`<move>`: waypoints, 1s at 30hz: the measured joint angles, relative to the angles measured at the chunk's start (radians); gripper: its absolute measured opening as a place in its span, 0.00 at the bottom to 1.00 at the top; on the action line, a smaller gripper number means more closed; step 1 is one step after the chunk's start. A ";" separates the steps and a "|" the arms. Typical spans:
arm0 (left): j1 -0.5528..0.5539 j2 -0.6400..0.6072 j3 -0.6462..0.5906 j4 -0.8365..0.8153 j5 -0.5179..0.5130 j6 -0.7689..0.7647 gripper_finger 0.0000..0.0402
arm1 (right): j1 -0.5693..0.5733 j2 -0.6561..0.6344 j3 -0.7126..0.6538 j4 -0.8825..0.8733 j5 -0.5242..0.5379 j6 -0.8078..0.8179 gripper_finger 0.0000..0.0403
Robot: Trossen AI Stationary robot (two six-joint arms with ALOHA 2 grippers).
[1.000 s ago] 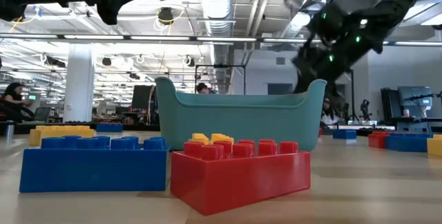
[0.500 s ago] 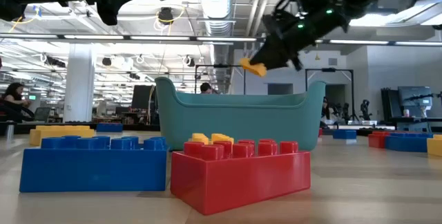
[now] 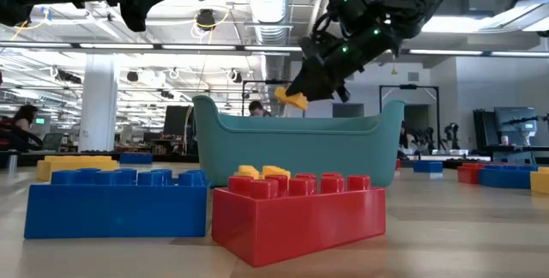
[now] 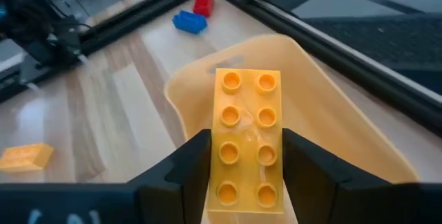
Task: Sort & place blocks by color
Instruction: Put the yellow game piece into the yellow bin, then put the red game piece into the blue bin
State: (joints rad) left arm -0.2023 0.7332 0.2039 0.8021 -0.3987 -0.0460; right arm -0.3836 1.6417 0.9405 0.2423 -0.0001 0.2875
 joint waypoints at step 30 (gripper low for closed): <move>0.019 0.000 0.000 -0.262 -0.313 -0.182 0.65 | 0.334 -0.389 -0.291 0.120 0.162 0.017 0.51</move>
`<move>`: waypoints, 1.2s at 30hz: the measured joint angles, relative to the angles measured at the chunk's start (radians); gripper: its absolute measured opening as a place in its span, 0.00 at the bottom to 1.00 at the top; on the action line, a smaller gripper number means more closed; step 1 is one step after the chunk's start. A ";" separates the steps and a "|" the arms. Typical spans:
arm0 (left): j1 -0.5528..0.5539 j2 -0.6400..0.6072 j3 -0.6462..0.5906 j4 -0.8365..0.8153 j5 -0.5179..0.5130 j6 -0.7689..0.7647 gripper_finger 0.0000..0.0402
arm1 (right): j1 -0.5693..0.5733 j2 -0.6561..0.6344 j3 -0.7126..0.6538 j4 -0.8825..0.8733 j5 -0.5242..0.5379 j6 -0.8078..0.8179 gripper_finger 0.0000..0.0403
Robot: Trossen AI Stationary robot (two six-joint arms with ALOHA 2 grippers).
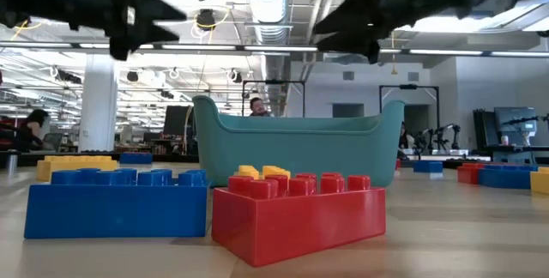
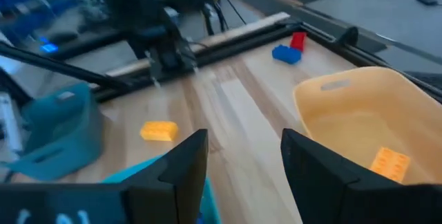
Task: Sort & place blocks by color
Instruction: Put the red game piece into the blue bin
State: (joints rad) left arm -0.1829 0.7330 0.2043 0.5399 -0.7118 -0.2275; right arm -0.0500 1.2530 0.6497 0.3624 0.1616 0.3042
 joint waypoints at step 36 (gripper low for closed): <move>0.957 0.393 0.628 -1.132 0.414 -0.135 0.65 | -0.047 -0.194 -0.191 -0.010 0.071 -0.002 0.45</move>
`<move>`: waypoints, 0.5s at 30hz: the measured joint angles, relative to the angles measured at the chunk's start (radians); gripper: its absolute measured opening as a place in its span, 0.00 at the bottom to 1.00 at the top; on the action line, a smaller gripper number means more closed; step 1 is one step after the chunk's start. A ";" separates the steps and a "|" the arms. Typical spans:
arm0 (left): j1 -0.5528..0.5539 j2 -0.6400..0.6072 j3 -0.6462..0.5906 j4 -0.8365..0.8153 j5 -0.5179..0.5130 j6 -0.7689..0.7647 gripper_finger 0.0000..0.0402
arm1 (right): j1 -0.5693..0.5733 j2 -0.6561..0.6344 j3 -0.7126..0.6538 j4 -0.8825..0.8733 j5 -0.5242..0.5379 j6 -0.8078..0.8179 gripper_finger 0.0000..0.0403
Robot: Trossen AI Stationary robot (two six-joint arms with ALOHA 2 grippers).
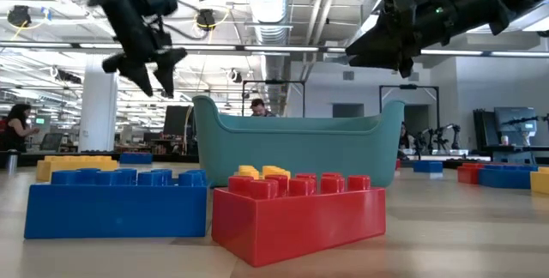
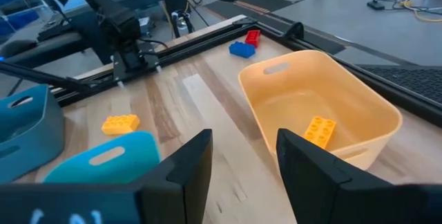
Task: Sort & place blocks by color
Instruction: Put the red game piece into the blue bin
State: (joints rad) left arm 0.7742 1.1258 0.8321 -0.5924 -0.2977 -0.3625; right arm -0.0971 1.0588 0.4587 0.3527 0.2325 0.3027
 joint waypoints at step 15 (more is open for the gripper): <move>0.304 0.468 0.249 -0.170 0.213 0.118 0.72 | 0.001 0.000 0.000 0.002 -0.028 0.003 0.45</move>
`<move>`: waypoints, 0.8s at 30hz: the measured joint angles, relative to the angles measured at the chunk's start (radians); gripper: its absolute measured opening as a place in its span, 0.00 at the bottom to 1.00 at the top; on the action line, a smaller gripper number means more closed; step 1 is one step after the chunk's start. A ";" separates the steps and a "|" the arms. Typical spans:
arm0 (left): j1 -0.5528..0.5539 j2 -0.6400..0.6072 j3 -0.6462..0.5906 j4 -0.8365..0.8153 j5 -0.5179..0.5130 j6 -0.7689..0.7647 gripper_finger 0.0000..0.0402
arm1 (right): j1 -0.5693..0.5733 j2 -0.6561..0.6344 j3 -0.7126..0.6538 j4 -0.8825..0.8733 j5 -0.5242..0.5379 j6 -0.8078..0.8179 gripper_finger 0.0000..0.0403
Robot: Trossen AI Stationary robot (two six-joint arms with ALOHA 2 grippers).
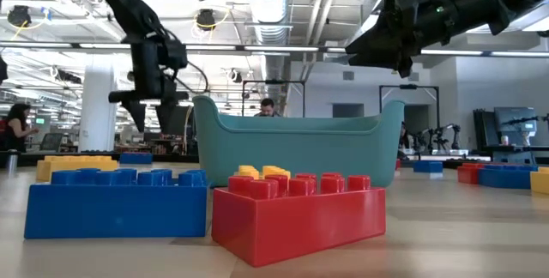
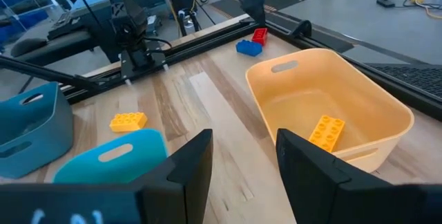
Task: Sort & place blocks by color
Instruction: Put the red game piece into the blue bin
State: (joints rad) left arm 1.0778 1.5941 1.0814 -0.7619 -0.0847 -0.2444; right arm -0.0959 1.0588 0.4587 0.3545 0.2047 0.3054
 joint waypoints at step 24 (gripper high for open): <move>0.085 0.159 0.065 -0.010 -0.030 0.020 0.81 | 0.005 0.000 0.001 0.029 -0.002 0.000 0.45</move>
State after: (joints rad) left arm 1.1633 1.7535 1.1465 -0.7720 -0.1145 -0.2248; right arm -0.0914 1.0584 0.4599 0.3840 0.2028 0.3054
